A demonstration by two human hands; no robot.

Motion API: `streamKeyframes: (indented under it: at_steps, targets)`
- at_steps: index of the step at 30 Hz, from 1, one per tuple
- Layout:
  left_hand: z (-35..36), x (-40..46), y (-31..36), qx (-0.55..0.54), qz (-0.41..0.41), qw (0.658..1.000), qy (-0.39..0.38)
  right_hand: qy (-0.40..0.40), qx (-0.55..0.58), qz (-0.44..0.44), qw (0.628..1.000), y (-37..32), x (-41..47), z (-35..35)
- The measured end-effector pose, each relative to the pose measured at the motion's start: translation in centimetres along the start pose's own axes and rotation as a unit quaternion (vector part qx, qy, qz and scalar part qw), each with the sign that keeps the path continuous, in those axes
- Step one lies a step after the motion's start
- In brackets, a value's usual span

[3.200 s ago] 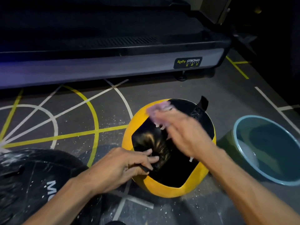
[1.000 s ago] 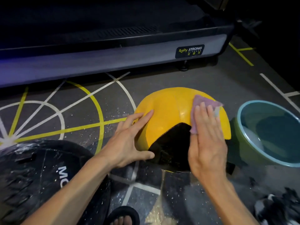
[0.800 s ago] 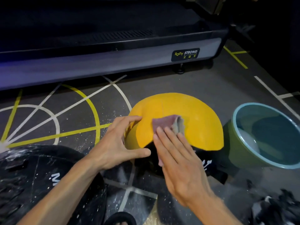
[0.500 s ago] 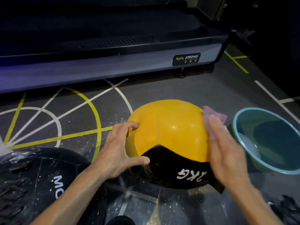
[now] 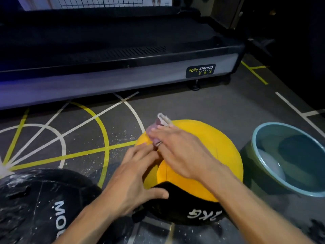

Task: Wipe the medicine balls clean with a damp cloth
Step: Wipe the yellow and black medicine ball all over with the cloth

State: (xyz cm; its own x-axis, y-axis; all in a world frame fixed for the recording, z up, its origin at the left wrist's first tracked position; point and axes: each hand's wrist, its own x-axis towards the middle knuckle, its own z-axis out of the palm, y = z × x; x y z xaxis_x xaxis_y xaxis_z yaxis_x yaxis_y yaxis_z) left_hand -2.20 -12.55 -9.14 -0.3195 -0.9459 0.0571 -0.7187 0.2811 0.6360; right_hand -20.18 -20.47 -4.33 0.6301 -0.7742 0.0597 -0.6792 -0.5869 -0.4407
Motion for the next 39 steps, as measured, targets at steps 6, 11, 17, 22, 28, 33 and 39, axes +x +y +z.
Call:
streamKeyframes:
  at_steps: [6, 11, 17, 22, 28, 33, 39]
  targets:
    - [0.1, -2.6, -0.1, 0.003, 0.025, 0.999, -0.040, -0.043, 0.076, 0.318, 0.944, 11.6, -0.7, -4.6]
    - [0.3, -2.2, -0.2, 0.006, 0.058, 0.997, -0.046, -0.013, 0.094, 0.132, 0.987, 4.9, -0.4, -2.0]
    - [-0.2, -3.6, -1.0, -0.041, 0.064, 0.996, -0.038, -0.062, 0.098, 0.186, 0.976, 8.2, -2.5, -3.9]
    - [-0.1, -3.1, 0.0, -0.069, 0.064, 0.995, -0.021, -0.066, 0.100, 0.235, 0.965, 8.5, -0.7, -2.9]
    - [0.3, -3.5, 0.2, -0.074, 0.067, 0.995, -0.016, -0.175, 0.040, 0.036, 0.983, 2.4, 1.7, -1.3]
    - [0.7, -3.9, 0.0, -0.142, 0.039, 0.989, -0.008, -0.154, 0.001, 0.287, 0.946, 10.6, 0.4, -3.6]
    - [1.4, -3.0, 0.2, -0.170, 0.022, 0.985, 0.006, -0.127, 0.090, 0.052, 0.987, 1.2, 0.0, -1.7]
